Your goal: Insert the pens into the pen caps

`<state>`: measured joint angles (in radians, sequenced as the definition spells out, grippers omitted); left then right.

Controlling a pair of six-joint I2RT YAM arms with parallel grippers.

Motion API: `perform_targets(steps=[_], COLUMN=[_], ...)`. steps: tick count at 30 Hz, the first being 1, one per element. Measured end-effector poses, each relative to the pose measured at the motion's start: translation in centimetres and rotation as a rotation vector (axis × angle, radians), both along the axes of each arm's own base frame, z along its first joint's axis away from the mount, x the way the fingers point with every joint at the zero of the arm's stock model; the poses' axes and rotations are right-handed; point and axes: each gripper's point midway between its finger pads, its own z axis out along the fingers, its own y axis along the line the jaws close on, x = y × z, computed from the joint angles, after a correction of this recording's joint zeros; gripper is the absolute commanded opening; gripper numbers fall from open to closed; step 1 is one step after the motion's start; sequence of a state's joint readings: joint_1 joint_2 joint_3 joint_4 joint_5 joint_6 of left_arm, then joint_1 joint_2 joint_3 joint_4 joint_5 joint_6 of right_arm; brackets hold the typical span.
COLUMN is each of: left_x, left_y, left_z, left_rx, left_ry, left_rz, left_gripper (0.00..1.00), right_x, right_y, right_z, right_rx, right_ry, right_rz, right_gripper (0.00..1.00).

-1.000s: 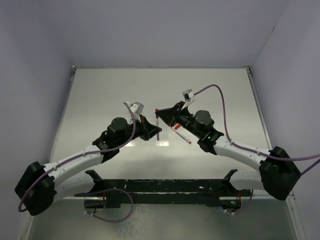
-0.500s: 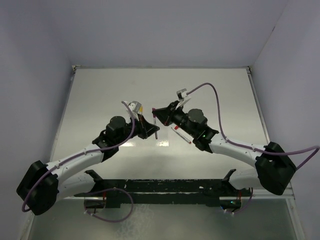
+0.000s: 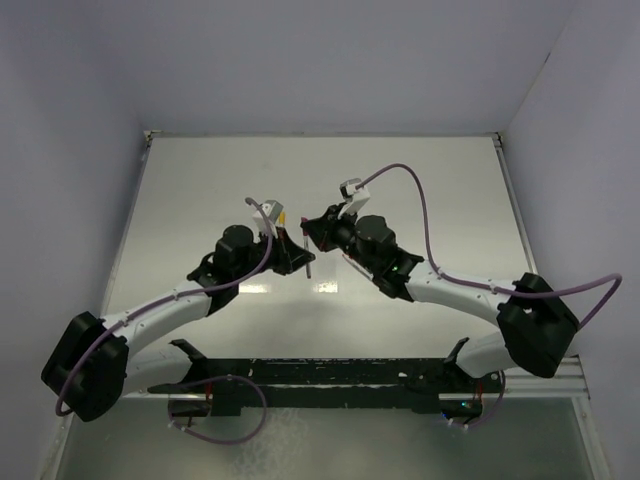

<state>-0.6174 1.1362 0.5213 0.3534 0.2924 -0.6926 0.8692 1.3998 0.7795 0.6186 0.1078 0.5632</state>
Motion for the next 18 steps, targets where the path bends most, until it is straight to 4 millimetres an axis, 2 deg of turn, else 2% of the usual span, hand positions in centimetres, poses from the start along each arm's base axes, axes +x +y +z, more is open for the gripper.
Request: perform_targets(steps=[7,11,18], left_x=[0.5,0.8,1.8], left_y=[0.2,0.2,0.1], left_z=[-1.3,-1.5,-0.9], left_rx=[0.036,0.054,0.082], left_ry=[0.042,0.042,0.014], left_rz=[0.004,-0.001,0.002], left_gripper=[0.00,0.00,0.00], right_x=[0.5,0.9,1.8], right_y=[0.1,-0.1,-0.5], right_z=[-1.2,-1.2,0.3], right_rx=[-0.045,-0.068,-0.142], right_ry=[0.020,0.030,0.030], right_rz=[-0.038,-0.067,-0.136], right_gripper=[0.00,0.01,0.30])
